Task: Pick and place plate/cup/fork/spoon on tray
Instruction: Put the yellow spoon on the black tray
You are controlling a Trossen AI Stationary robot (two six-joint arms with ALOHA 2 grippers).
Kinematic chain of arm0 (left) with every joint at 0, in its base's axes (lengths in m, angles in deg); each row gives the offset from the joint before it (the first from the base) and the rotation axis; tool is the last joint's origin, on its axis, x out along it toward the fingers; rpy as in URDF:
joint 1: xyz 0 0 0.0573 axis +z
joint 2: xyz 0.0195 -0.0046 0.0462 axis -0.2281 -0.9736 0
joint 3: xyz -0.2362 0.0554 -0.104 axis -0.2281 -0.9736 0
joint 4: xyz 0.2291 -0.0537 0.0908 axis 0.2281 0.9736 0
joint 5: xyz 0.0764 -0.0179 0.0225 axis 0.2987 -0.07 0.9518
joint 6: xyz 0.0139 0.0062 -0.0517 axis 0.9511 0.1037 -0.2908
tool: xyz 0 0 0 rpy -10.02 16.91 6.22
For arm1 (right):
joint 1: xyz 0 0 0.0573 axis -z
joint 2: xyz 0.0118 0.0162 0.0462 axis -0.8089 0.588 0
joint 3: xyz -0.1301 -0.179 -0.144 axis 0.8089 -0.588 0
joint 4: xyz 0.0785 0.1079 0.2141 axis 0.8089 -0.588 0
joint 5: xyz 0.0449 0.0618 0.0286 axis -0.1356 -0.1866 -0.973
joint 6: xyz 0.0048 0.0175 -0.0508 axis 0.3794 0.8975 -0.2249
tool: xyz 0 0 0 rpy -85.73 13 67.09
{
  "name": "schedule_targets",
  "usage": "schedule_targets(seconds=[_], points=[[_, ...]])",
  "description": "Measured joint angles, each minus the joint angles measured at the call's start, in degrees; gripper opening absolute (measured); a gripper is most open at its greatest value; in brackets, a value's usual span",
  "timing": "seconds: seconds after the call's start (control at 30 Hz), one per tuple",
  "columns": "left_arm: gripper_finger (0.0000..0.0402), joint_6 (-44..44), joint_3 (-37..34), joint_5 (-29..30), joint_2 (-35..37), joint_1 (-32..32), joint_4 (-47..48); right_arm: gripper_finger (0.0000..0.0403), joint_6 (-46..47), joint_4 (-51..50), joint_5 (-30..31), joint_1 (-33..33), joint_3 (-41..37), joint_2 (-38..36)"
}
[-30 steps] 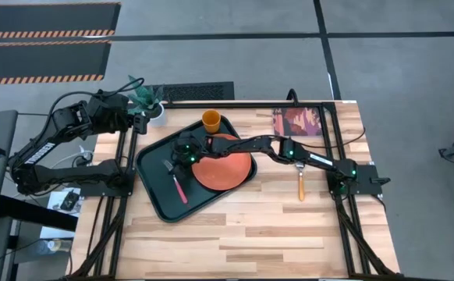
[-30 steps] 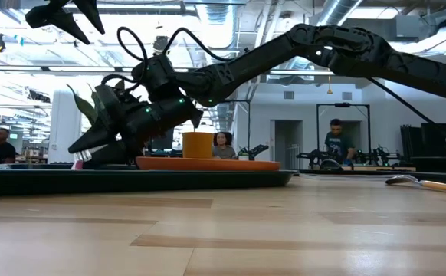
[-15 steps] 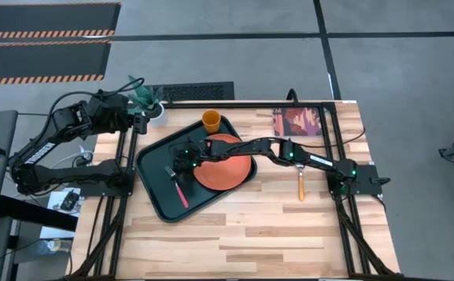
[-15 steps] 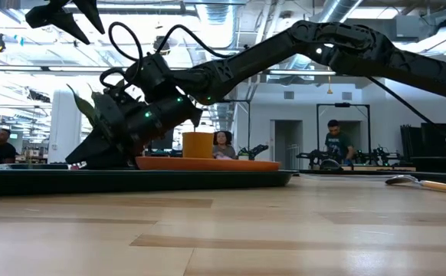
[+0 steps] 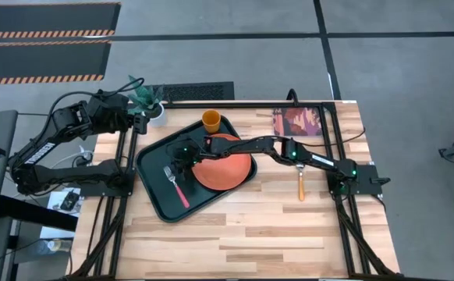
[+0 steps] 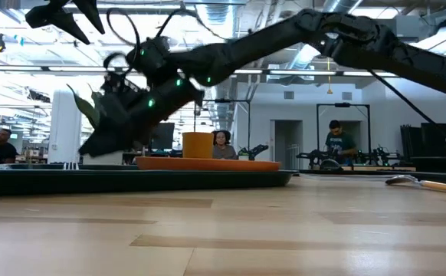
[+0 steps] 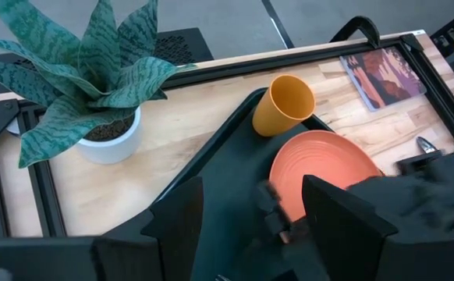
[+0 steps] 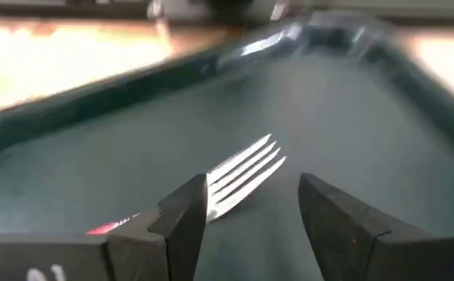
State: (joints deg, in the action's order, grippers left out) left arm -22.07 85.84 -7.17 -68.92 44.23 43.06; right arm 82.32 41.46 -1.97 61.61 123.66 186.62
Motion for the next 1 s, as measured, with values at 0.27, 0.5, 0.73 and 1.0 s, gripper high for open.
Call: schedule_targets(seconds=[0.27, 0.5, 0.73, 1.0], points=[[0.0206, 1.49, 0.0, 0.0, 0.0, 0.02, -0.02, 0.0224, -0.92, -25.18, 6.31, 3.89, 0.13, -16.13], [0.0206, 1.69, 0.0, -0.24, -0.02, 0.0, -0.04, 0.0218, 15.3, -61.64, 10.36, 9.34, -0.08, -28.07], [0.0206, 1.75, 0.0, -1.69, -0.02, 0.01, -0.08, 0.0208, 29.63, -70.94, 23.99, 7.88, -21.84, -42.81], [0.0206, 2.17, 0.0, -2.36, -0.02, 0.01, -0.06, 0.0211, 59.68, -53.79, 21.11, 0.09, -69.22, -67.57]])
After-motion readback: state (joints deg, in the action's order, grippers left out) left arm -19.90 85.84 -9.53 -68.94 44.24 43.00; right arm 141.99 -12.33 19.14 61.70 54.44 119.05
